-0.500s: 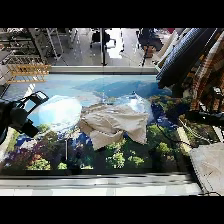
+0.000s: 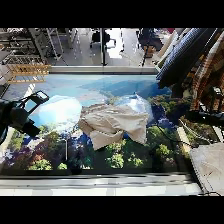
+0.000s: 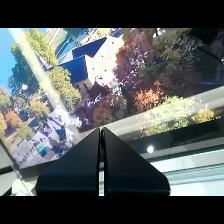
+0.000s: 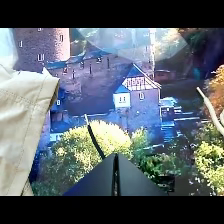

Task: Fold the clothes and pants, and hang the long-sleeved shirts on hangers.

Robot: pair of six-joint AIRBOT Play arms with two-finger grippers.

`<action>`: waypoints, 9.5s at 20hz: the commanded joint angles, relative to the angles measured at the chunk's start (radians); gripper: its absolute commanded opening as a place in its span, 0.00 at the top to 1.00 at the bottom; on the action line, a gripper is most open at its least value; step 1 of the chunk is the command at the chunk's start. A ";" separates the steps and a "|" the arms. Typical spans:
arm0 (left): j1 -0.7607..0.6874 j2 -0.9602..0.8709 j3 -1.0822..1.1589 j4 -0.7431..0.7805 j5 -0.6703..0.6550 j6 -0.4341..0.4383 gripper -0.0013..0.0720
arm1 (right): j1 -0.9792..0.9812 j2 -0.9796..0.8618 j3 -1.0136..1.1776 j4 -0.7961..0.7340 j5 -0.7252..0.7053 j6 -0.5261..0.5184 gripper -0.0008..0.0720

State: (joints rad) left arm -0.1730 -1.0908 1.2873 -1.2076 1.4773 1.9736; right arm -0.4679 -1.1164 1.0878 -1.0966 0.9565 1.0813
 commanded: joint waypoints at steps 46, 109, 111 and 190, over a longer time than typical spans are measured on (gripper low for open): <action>0.140 -1.162 0.745 -1.128 -0.322 -0.177 0.46 | 0.267 -0.770 0.292 0.465 0.009 0.079 0.36; 0.393 -0.646 0.369 -1.000 0.095 -0.191 0.17 | 0.606 -0.707 0.284 0.226 0.323 -0.006 0.12; 0.393 -0.646 0.369 -0.999 0.142 -0.191 0.17 | 0.612 -0.695 0.309 0.195 0.335 0.004 0.98; 0.346 -0.585 0.262 -1.112 -0.420 -0.215 0.96 | 0.487 -0.299 0.418 0.087 0.042 0.143 0.97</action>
State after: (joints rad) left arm 0.1482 -1.6138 1.4456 -2.3299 0.8753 1.7641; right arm 0.0193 -1.4590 1.5051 -1.0168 0.7475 1.2179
